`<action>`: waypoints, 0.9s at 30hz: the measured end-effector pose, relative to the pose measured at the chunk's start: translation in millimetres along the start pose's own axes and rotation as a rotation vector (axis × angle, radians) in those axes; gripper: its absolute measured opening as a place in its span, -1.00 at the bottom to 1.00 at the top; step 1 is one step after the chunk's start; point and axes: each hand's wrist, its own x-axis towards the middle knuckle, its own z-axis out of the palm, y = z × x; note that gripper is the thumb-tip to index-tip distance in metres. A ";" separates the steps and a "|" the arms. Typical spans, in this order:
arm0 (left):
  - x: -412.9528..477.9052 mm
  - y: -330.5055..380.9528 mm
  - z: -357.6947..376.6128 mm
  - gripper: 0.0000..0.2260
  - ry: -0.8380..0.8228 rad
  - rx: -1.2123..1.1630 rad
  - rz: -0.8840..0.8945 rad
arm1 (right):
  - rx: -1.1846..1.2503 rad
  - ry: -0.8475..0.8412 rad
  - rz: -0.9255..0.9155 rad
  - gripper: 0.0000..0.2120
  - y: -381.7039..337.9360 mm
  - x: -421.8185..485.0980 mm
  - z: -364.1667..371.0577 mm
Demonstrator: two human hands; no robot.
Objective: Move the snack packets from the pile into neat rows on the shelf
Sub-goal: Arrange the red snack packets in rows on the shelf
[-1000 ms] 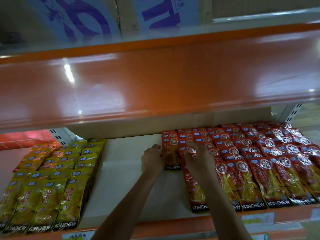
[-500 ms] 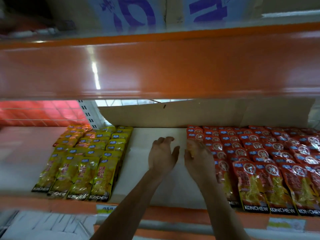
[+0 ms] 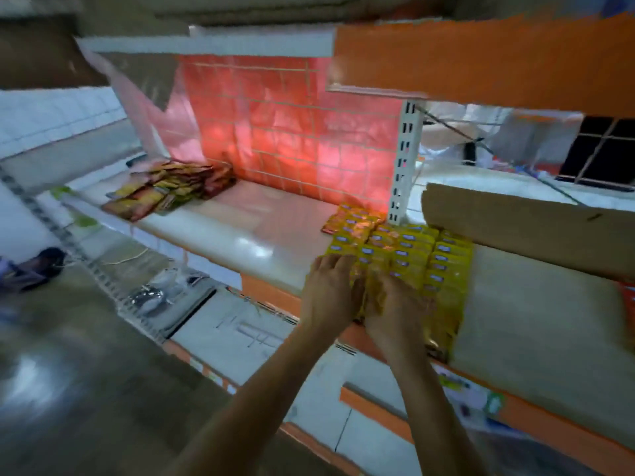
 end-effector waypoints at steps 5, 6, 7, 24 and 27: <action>-4.0 -92.7 -46.2 -0.66 0.022 0.072 -0.108 | 0.073 -0.101 -0.031 -0.63 -69.1 -5.3 69.3; -4.4 -107.8 -53.1 -0.65 0.028 0.088 -0.117 | 0.064 -0.126 -0.032 -0.62 -81.0 -5.6 79.0; -4.1 -121.6 -59.7 -0.64 0.029 0.098 -0.130 | 0.054 -0.147 -0.036 -0.61 -91.8 -5.1 88.5; 69.2 -334.4 -114.6 -0.52 0.029 0.179 -0.441 | 0.095 -0.376 -0.091 -0.57 -218.8 92.5 273.9; 99.1 -372.6 -120.4 -0.49 -0.037 0.251 -0.479 | 0.107 -0.407 -0.081 -0.57 -242.5 123.9 307.4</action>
